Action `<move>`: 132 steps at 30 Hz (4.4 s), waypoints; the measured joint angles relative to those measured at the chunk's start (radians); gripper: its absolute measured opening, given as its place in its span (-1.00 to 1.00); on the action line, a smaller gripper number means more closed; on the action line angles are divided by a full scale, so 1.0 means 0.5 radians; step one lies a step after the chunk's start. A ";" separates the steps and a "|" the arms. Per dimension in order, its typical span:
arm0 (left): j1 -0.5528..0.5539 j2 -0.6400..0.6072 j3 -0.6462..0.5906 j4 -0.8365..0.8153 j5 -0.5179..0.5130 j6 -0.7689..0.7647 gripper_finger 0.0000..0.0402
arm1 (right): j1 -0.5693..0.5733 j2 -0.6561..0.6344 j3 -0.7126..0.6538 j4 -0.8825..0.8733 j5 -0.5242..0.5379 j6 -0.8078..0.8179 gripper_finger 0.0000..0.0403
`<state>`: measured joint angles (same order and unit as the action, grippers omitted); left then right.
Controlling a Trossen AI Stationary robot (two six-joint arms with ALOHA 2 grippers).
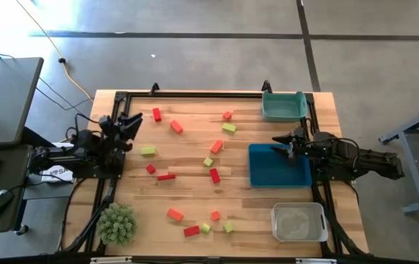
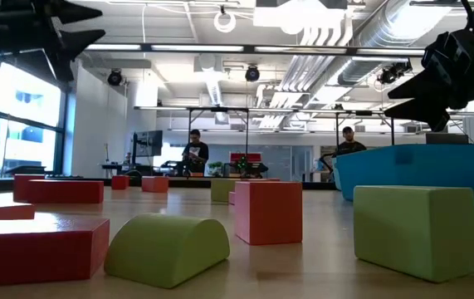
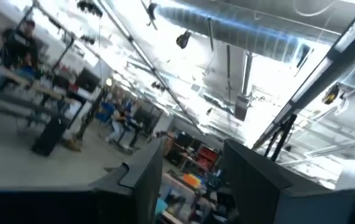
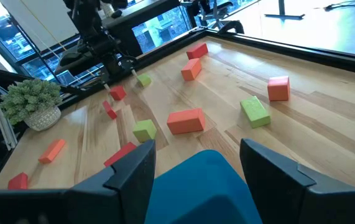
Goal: Sort & place blocks by color
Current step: Put the red wooden block into the green bin
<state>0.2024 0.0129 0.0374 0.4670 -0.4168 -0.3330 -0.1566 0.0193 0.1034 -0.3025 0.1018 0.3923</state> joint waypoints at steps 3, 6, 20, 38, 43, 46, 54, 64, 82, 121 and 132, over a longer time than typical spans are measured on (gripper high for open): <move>0.000 0.015 0.095 -0.016 0.000 0.158 -0.21 | 0.000 -0.001 0.000 0.000 0.000 0.000 0.10; 0.000 0.070 0.231 -0.140 0.001 0.307 -0.21 | 0.000 0.000 0.000 0.000 0.000 0.000 0.10; 0.000 0.686 0.909 -1.332 0.157 0.321 -0.21 | 0.000 0.000 0.000 0.000 0.000 0.000 0.10; -0.004 1.481 0.976 -1.474 0.810 0.144 -0.21 | 0.000 0.000 0.000 0.000 0.000 0.000 0.10; -0.073 1.692 0.976 -1.530 0.882 0.056 -0.21 | 0.000 -0.001 0.000 0.000 0.000 0.000 0.10; -0.147 1.809 0.976 -1.585 0.883 0.011 -0.21 | 0.000 0.000 0.000 0.000 0.000 0.000 0.10; -0.330 2.060 0.976 -1.663 0.864 -0.128 -0.21 | 0.000 0.000 0.000 0.000 0.000 0.000 0.10; -0.500 2.324 0.976 -1.697 0.813 -0.221 -0.21 | 0.000 0.000 0.000 0.000 0.000 0.000 0.10; -0.631 2.565 0.976 -1.728 0.648 -0.272 -0.21 | 0.000 0.000 0.000 0.000 0.000 0.000 0.10; -0.697 2.741 1.160 -1.822 0.698 -0.217 -0.82 | 0.000 0.000 0.000 0.000 0.000 0.000 0.10; -0.571 2.738 1.485 -1.824 0.675 -0.223 -0.81 | 0.000 0.000 0.000 0.000 0.000 0.000 0.10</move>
<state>-0.0833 1.3819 0.7800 -0.4450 -0.0791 -0.4446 -0.1566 0.0193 0.1032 -0.3026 0.1020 0.3923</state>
